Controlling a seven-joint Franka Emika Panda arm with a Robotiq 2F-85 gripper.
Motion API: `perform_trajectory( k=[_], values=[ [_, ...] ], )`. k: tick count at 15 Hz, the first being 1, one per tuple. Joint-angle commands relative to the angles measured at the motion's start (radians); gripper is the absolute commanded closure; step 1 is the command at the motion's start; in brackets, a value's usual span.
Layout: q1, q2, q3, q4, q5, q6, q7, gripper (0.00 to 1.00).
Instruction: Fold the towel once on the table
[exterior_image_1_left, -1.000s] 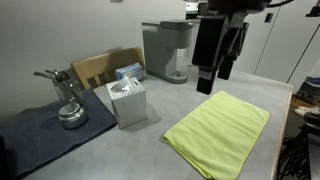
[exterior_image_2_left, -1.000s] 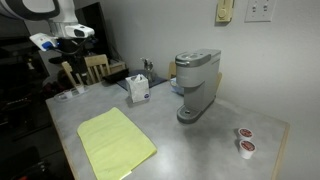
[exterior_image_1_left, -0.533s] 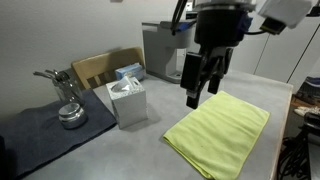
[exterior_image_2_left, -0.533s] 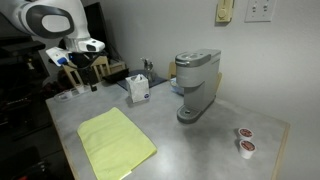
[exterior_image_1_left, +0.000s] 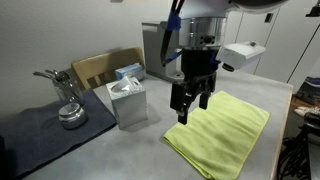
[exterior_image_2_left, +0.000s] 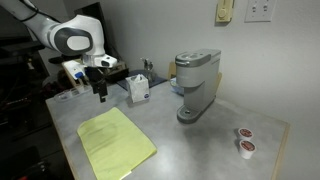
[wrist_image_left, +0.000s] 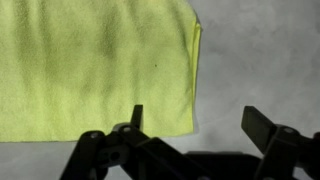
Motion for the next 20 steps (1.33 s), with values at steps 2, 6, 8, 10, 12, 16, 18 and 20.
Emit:
perform_trajectory(
  k=[2, 6, 8, 10, 12, 16, 18, 20],
  values=[
    [-0.001, 0.018, 0.001, 0.016, -0.001, -0.002, 0.0, 0.0],
    [0.005, 0.045, 0.001, 0.031, -0.005, 0.003, 0.011, 0.0],
    [0.012, 0.073, 0.006, 0.044, -0.005, 0.002, 0.009, 0.0],
    [0.023, 0.101, 0.006, 0.055, -0.022, -0.002, 0.019, 0.0],
    [0.037, 0.13, 0.003, 0.072, -0.041, -0.009, 0.031, 0.0],
    [0.078, 0.19, -0.016, 0.116, -0.129, -0.023, 0.093, 0.0],
    [0.099, 0.216, -0.026, 0.138, -0.175, -0.031, 0.13, 0.0],
    [0.119, 0.238, -0.037, 0.159, -0.214, -0.041, 0.16, 0.0]
  ],
)
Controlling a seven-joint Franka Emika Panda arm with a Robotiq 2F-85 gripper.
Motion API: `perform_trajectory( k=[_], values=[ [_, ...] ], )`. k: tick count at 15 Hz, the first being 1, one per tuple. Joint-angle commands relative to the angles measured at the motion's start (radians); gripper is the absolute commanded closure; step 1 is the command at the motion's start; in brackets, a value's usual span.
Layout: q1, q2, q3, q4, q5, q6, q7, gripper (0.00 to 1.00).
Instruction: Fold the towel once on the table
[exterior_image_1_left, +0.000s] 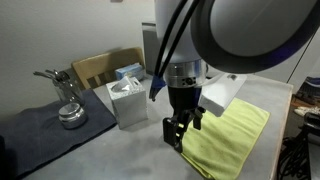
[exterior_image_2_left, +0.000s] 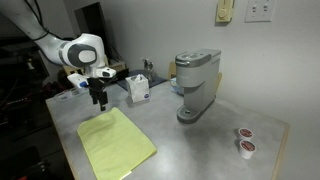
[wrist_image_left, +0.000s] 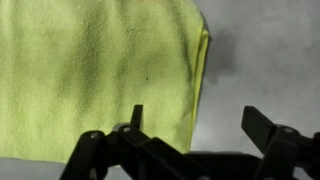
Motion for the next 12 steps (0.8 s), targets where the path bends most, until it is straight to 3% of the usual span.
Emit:
perform_trajectory(
  k=[1, 7, 12],
  values=[
    [0.042, 0.051, -0.032, 0.06, -0.069, -0.043, 0.051, 0.0],
    [0.095, 0.101, -0.082, 0.113, -0.178, -0.096, 0.142, 0.0],
    [0.092, 0.15, -0.087, 0.151, -0.177, -0.121, 0.142, 0.0]
  ],
)
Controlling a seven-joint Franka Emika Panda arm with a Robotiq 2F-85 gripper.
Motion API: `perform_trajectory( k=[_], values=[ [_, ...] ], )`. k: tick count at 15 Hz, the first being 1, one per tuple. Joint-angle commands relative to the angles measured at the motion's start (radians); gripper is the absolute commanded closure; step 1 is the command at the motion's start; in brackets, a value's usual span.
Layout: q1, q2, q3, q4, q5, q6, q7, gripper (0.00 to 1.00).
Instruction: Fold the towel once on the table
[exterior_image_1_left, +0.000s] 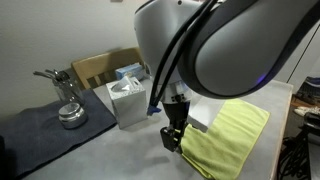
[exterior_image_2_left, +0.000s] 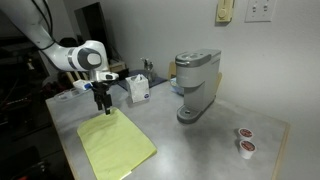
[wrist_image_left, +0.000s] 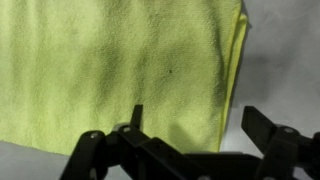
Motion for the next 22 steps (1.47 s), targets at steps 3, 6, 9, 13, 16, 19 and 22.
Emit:
perform_trajectory(
  k=[3, 6, 9, 13, 16, 19, 22],
  values=[
    [0.003, 0.065, -0.004, 0.064, 0.006, -0.041, -0.006, 0.0],
    [0.005, 0.086, -0.004, 0.079, 0.011, -0.039, -0.007, 0.0],
    [0.006, 0.098, -0.004, 0.091, 0.012, -0.041, -0.008, 0.08],
    [0.009, 0.098, -0.003, 0.101, 0.012, -0.046, -0.009, 0.47],
    [0.013, 0.098, -0.004, 0.108, 0.01, -0.048, -0.008, 0.7],
    [0.013, 0.097, -0.004, 0.109, 0.01, -0.047, -0.008, 0.89],
    [0.012, 0.094, -0.006, 0.107, 0.011, -0.046, -0.009, 1.0]
  ],
)
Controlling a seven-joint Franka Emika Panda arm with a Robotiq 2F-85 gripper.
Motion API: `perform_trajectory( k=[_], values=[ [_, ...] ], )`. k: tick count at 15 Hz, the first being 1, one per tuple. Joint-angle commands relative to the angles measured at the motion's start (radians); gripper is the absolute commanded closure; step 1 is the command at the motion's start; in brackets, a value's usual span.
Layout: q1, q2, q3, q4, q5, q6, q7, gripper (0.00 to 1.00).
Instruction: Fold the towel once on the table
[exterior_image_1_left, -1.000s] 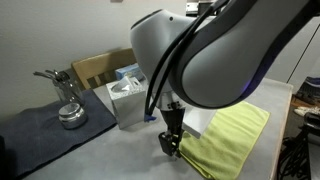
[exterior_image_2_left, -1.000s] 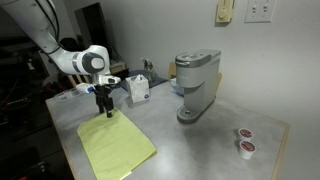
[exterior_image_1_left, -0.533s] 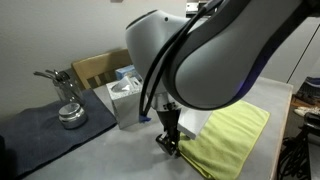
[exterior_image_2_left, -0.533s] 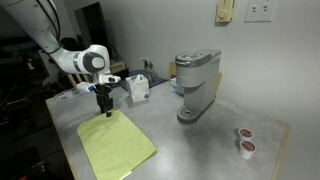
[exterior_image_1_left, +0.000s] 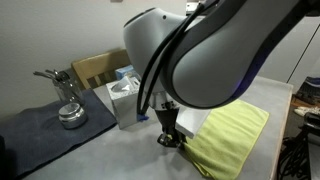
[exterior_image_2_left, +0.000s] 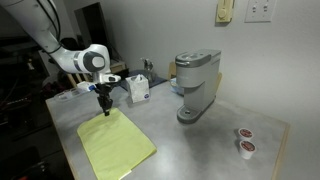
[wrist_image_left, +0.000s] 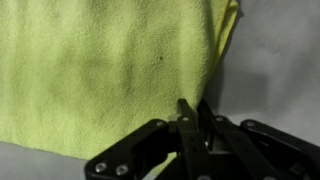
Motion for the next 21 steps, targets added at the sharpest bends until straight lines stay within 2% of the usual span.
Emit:
perform_trajectory(
  k=[1, 6, 10, 12, 17, 21],
  values=[
    [0.001, 0.01, -0.006, 0.018, 0.007, -0.023, -0.008, 1.0],
    [0.007, -0.034, -0.015, 0.001, -0.008, -0.052, -0.001, 0.99],
    [-0.023, -0.094, 0.005, -0.027, 0.013, -0.105, -0.053, 0.99],
    [-0.053, -0.126, 0.027, -0.044, 0.04, -0.111, -0.125, 0.99],
    [-0.16, -0.187, 0.088, -0.087, 0.16, -0.101, -0.434, 0.99],
    [-0.231, -0.19, 0.106, -0.088, 0.244, -0.147, -0.625, 0.99]
  ],
)
